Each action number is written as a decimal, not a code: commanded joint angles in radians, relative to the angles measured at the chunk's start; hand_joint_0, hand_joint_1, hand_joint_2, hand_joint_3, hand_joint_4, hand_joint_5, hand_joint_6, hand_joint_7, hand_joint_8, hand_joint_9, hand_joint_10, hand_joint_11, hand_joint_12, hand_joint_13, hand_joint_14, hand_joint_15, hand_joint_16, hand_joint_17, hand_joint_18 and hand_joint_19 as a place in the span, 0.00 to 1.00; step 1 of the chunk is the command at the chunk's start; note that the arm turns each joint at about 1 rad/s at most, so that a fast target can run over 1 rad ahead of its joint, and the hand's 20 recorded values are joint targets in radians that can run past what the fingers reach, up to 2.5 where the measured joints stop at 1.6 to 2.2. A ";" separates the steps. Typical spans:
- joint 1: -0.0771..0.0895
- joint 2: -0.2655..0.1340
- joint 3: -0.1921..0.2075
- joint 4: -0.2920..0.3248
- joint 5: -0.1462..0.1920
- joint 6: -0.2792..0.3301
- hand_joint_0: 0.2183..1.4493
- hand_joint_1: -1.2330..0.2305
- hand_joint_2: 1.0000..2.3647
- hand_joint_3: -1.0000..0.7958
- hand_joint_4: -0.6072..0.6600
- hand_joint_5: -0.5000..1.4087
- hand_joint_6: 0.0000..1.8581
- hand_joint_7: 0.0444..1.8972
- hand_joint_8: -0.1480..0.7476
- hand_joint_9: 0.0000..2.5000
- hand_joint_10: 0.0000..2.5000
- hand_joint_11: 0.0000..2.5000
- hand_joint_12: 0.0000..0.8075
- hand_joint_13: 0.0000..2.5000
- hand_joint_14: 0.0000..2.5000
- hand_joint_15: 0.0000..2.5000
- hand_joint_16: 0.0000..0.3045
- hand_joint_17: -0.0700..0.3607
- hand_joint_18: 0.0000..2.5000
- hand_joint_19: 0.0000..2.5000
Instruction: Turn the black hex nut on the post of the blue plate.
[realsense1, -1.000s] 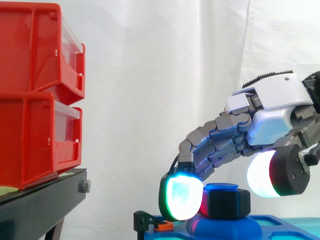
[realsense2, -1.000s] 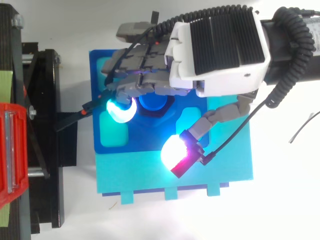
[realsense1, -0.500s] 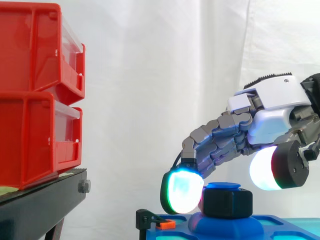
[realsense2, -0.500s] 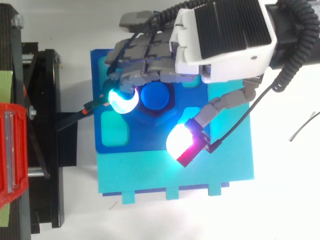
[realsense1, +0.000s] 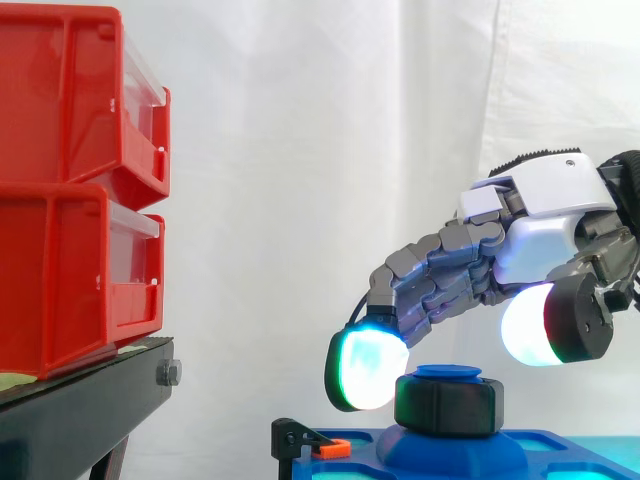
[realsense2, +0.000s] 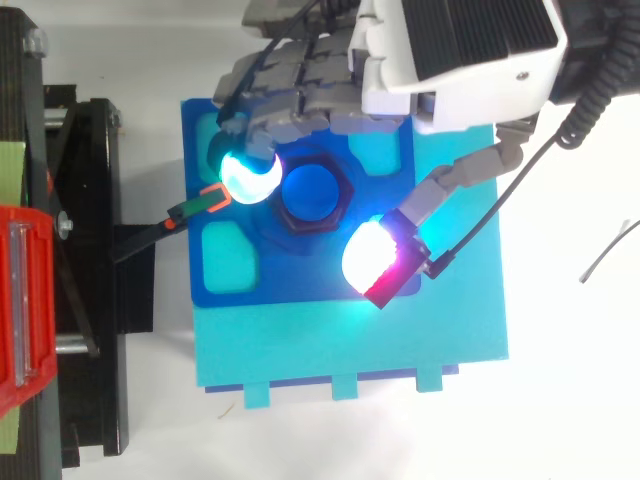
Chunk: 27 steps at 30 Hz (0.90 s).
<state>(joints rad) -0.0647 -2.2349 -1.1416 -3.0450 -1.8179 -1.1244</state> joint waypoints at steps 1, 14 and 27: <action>-0.010 0.000 0.000 0.000 -0.014 0.000 0.18 0.44 0.00 0.28 0.69 0.16 0.27 0.45 0.52 0.12 0.00 0.00 0.49 0.10 0.00 0.00 0.17 0.43 0.05 0.04; -0.014 0.001 0.023 0.000 -0.029 0.002 0.18 0.44 0.00 0.28 0.69 0.16 0.27 0.45 0.52 0.12 0.00 0.00 0.49 0.10 0.00 0.00 0.17 0.43 0.05 0.04; 0.017 0.000 0.083 -0.052 0.035 0.002 0.18 0.44 0.00 0.28 0.69 0.16 0.27 0.45 0.52 0.12 0.00 0.00 0.49 0.10 0.00 0.00 0.17 0.43 0.05 0.04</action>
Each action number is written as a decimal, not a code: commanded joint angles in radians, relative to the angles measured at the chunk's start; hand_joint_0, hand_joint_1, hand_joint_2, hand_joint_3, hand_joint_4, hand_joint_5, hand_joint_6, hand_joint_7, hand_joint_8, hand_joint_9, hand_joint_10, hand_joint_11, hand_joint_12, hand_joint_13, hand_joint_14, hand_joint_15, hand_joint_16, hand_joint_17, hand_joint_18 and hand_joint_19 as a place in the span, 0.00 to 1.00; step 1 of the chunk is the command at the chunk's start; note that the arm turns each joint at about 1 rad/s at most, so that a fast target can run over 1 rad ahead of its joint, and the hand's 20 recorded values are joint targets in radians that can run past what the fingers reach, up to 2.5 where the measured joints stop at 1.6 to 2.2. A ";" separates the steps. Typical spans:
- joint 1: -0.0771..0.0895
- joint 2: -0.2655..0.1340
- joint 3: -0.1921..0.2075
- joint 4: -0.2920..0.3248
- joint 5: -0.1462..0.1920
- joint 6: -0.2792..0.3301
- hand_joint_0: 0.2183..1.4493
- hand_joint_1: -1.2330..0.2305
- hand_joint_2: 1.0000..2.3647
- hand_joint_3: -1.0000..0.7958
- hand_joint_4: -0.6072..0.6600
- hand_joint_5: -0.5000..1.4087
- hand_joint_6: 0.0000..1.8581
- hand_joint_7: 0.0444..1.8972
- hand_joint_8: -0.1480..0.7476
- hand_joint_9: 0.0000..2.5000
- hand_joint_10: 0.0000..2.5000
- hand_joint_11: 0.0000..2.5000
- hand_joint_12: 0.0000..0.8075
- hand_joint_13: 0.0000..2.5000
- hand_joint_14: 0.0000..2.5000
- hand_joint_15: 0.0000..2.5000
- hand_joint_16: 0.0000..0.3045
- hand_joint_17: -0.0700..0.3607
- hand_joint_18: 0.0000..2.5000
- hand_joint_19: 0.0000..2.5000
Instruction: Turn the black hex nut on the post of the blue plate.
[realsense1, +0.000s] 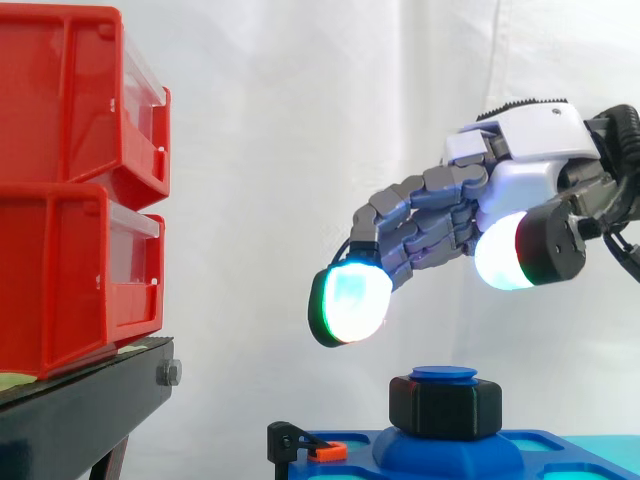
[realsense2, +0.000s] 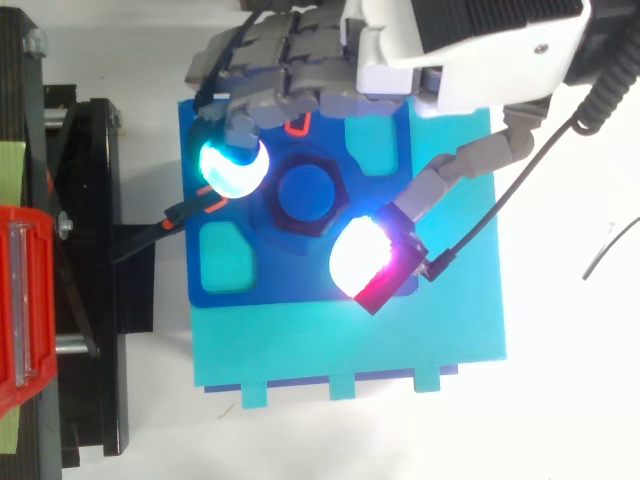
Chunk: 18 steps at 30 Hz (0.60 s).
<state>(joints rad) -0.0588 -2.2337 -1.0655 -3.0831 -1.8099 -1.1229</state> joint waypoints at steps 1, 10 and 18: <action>0.014 0.000 0.007 -0.016 0.034 -0.002 0.18 0.44 0.00 0.28 0.69 0.16 0.27 0.45 0.52 0.12 0.00 0.00 0.49 0.10 0.00 0.00 0.17 0.43 0.05 0.04; 0.070 0.000 0.006 -0.022 0.116 -0.002 0.18 0.44 0.00 0.28 0.69 0.16 0.27 0.45 0.52 0.12 0.00 0.00 0.49 0.10 0.00 0.00 0.17 0.43 0.05 0.04; 0.100 -0.001 -0.005 -0.034 0.156 -0.003 0.18 0.47 0.00 0.28 0.71 0.17 0.27 0.47 0.52 0.12 0.00 0.00 0.49 0.10 0.00 0.00 0.17 0.43 0.05 0.02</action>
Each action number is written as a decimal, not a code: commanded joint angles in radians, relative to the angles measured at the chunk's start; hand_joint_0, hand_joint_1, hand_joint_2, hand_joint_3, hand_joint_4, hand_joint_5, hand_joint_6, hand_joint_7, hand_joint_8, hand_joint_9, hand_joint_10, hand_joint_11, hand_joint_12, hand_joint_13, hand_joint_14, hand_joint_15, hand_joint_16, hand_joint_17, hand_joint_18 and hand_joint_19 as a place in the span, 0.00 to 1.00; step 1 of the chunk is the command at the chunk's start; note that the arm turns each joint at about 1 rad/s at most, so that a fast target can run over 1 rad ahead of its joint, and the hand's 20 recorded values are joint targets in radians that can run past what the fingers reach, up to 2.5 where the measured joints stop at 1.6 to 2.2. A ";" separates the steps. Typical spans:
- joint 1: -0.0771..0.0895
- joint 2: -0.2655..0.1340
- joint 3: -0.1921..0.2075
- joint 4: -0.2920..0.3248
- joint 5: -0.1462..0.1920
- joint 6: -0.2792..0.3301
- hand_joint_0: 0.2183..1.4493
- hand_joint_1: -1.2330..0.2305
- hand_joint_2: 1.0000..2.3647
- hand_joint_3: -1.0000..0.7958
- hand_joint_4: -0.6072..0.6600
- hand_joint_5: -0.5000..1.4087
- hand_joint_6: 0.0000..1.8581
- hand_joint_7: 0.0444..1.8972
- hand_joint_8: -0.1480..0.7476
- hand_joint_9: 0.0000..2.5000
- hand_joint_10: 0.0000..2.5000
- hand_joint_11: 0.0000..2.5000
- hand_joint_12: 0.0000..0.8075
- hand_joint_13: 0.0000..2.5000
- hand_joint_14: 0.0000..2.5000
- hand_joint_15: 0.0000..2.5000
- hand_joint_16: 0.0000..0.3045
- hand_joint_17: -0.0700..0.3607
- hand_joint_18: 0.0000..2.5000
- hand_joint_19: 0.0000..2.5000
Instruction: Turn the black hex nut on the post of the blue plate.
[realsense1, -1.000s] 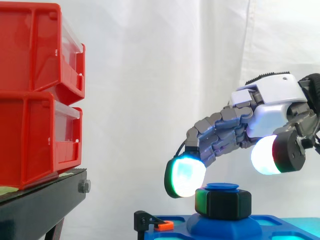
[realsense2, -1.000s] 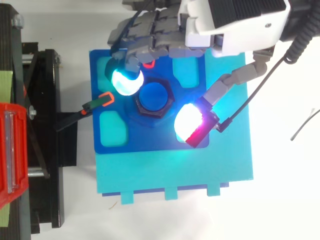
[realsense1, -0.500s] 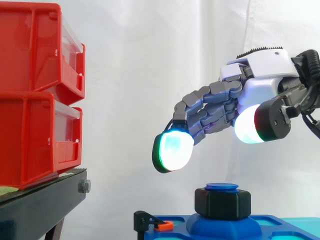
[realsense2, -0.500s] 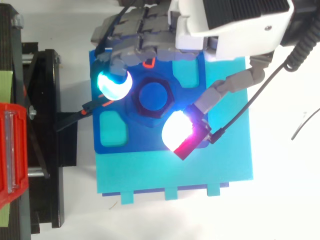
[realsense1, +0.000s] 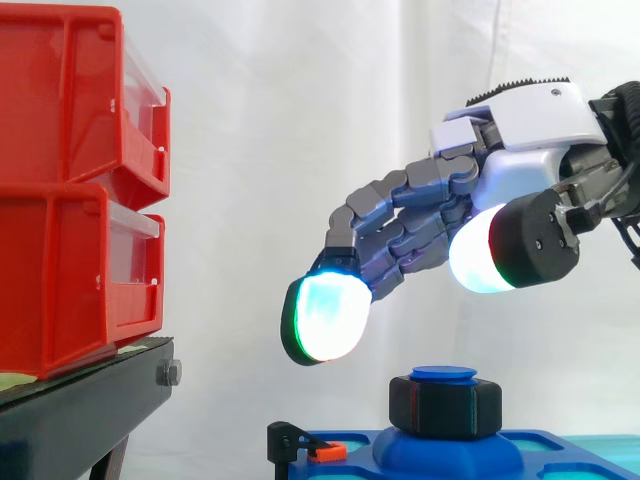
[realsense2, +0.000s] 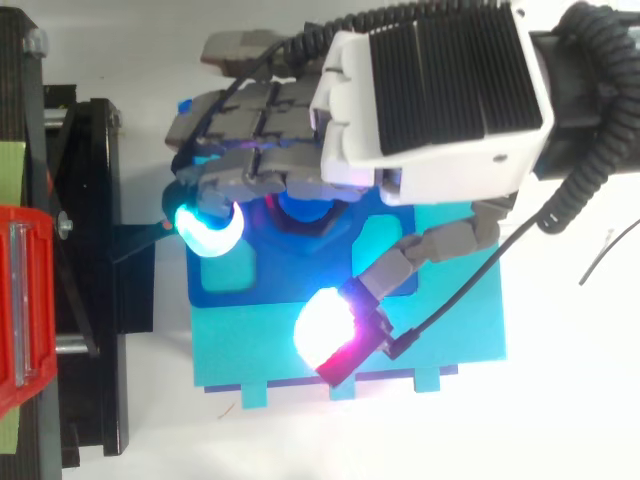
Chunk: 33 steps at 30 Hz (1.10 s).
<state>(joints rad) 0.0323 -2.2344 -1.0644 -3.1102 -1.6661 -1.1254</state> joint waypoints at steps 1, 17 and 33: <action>0.011 -0.001 -0.008 -0.011 0.020 -0.001 0.18 0.47 0.00 0.28 0.71 0.17 0.27 0.47 0.52 0.12 0.00 0.00 0.49 0.10 0.00 0.00 0.17 0.43 0.05 0.03; 0.020 -0.001 -0.052 -0.005 0.069 -0.022 0.21 0.40 0.00 0.32 0.69 0.17 0.27 0.48 0.50 0.11 0.00 0.00 0.47 0.08 0.00 0.00 0.16 0.42 0.04 0.03; 0.014 -0.001 -0.052 -0.007 0.062 -0.030 0.20 0.42 0.00 0.29 0.70 0.17 0.27 0.49 0.50 0.10 0.00 0.00 0.48 0.06 0.00 0.00 0.17 0.43 0.02 0.03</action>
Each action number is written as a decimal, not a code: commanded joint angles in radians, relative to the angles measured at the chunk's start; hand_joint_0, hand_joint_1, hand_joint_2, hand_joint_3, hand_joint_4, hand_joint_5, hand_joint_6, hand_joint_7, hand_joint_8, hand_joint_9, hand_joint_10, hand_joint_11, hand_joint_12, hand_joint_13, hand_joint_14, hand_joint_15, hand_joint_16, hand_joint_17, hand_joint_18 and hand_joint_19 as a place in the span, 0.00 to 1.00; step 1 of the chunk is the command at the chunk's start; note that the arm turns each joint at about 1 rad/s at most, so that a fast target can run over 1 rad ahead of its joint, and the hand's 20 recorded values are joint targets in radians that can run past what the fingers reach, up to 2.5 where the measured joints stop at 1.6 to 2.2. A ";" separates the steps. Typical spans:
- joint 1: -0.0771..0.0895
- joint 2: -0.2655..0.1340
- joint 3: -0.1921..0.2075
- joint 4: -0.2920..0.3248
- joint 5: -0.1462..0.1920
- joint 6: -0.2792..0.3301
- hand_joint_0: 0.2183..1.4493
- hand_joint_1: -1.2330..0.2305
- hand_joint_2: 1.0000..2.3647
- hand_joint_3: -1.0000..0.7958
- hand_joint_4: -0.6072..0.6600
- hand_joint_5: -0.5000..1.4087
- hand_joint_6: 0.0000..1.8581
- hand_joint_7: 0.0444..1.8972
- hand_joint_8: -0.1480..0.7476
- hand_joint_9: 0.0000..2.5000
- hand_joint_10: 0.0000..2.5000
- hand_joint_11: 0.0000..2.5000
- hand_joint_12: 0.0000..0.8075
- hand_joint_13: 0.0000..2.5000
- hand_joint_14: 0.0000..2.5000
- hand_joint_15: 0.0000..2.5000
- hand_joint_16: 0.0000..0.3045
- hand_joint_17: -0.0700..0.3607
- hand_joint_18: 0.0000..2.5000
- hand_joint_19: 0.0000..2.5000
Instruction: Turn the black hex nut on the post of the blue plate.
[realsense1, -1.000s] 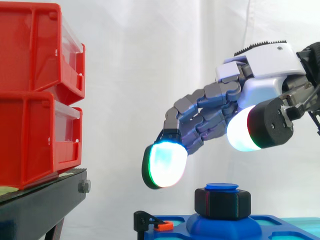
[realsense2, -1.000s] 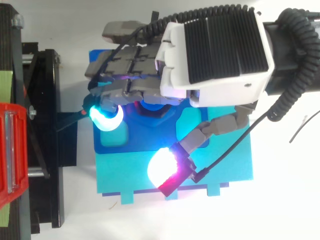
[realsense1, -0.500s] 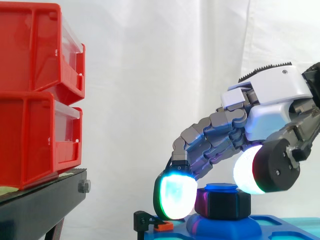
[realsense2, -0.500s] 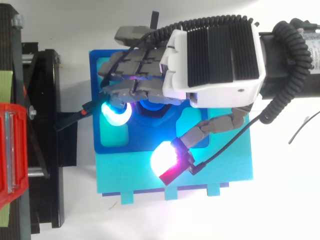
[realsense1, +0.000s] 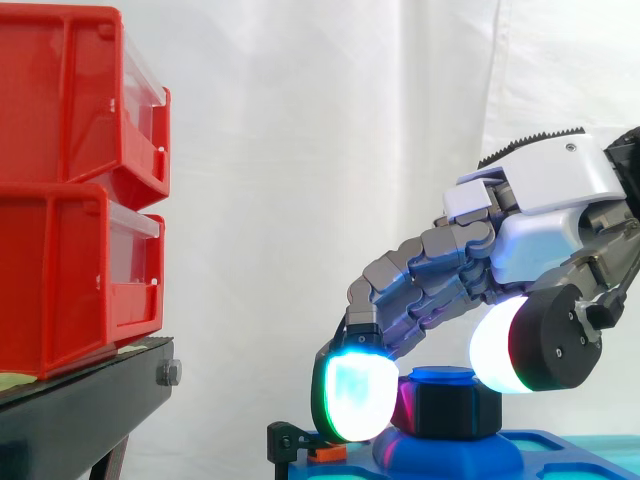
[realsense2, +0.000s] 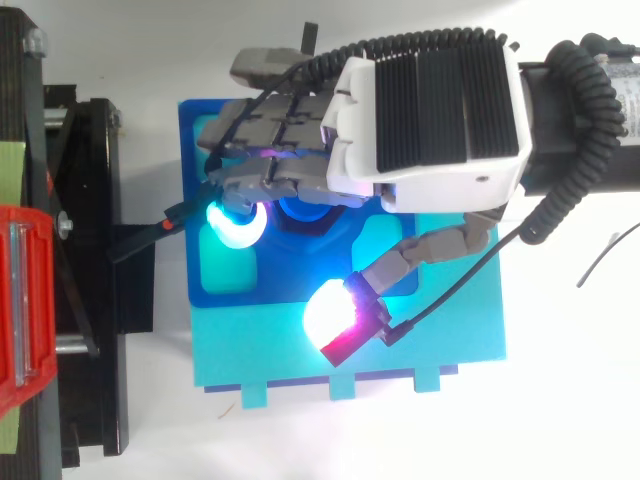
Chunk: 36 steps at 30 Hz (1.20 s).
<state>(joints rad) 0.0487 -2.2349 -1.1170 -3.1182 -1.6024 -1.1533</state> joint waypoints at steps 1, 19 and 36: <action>-0.004 0.000 0.000 0.001 -0.005 -0.008 0.20 0.40 0.00 0.30 0.69 0.17 0.27 0.50 0.49 0.10 0.00 0.00 0.47 0.06 0.00 0.00 0.16 0.42 0.02 0.03; -0.015 0.000 -0.001 0.018 -0.021 -0.022 0.24 0.26 0.00 0.30 0.66 0.16 0.27 0.54 0.47 0.10 0.00 0.00 0.46 0.07 0.00 0.00 0.15 0.41 0.04 0.01; -0.024 0.000 -0.003 0.027 -0.022 -0.052 0.25 0.24 0.00 0.28 0.63 0.15 0.27 0.48 0.45 0.08 0.00 0.00 0.45 0.05 0.00 0.00 0.15 0.41 0.02 0.02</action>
<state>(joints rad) 0.0271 -2.2350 -1.1196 -3.0909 -1.6244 -1.2020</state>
